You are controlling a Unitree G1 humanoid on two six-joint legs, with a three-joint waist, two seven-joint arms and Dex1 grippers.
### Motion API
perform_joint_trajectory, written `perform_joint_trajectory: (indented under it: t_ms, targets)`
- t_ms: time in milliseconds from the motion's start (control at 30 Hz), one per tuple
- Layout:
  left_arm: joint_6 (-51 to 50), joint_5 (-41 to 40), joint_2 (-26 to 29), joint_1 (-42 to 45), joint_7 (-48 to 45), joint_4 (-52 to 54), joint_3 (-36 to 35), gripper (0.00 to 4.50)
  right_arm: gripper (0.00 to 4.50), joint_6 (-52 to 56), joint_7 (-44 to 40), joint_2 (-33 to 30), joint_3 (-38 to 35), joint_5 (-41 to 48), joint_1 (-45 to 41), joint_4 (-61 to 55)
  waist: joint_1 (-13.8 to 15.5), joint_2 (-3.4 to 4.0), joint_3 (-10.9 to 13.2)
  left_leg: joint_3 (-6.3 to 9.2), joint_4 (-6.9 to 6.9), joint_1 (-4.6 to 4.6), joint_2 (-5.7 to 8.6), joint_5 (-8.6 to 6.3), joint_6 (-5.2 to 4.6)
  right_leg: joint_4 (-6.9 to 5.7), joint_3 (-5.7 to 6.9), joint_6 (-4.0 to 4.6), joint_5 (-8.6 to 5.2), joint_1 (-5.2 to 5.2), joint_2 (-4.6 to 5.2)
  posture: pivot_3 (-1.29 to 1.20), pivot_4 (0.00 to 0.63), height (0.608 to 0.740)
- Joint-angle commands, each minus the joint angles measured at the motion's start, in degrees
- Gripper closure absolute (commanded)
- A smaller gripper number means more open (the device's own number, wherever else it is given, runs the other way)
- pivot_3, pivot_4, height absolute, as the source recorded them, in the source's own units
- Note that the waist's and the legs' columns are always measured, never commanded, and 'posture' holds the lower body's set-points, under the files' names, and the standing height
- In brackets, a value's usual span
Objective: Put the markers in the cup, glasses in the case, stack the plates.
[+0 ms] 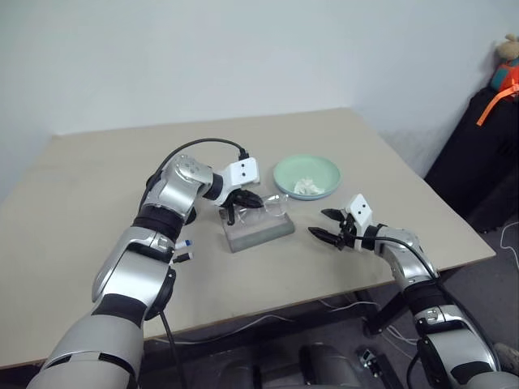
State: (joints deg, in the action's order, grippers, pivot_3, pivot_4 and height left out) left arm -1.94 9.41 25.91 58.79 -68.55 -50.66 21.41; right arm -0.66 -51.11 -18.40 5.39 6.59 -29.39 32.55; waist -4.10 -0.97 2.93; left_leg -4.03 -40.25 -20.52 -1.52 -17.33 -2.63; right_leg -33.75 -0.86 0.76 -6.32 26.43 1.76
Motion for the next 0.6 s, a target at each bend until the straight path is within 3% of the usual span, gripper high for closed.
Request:
perform_joint_trajectory:
  t_ms: [33,533,600]
  targets:
    - [3.34,3.40,-0.50,2.28,2.30,-1.87,1.36,4.48,1.01,-0.79,0.25,-0.32,-0.71,0.47,-1.08,-2.08,0.02,-0.01,0.00,0.00,0.00,0.00,0.01,0.00,0.00,0.00,0.00,0.00,0.00,0.00,0.00,0.00,0.000,0.720]
    - [6.24,6.38,-1.21,2.55,3.78,-5.29,1.72,4.48,1.01,-0.74,0.42,-0.26,-0.66,0.55,-0.87,-2.30,-0.02,-0.03,0.00,0.00,0.00,-0.01,-0.01,0.00,0.00,-0.02,0.00,0.00,0.00,-0.01,0.00,0.00,0.000,0.720]
    - [2.59,4.05,-1.66,0.95,-0.56,-3.16,0.98,4.48,1.01,-0.74,0.42,-0.05,-0.47,0.53,-0.56,-2.47,-0.03,-0.03,-0.01,0.00,0.00,-0.01,-0.01,0.00,0.00,-0.02,0.00,0.00,0.00,-0.01,0.00,0.00,0.000,0.720]
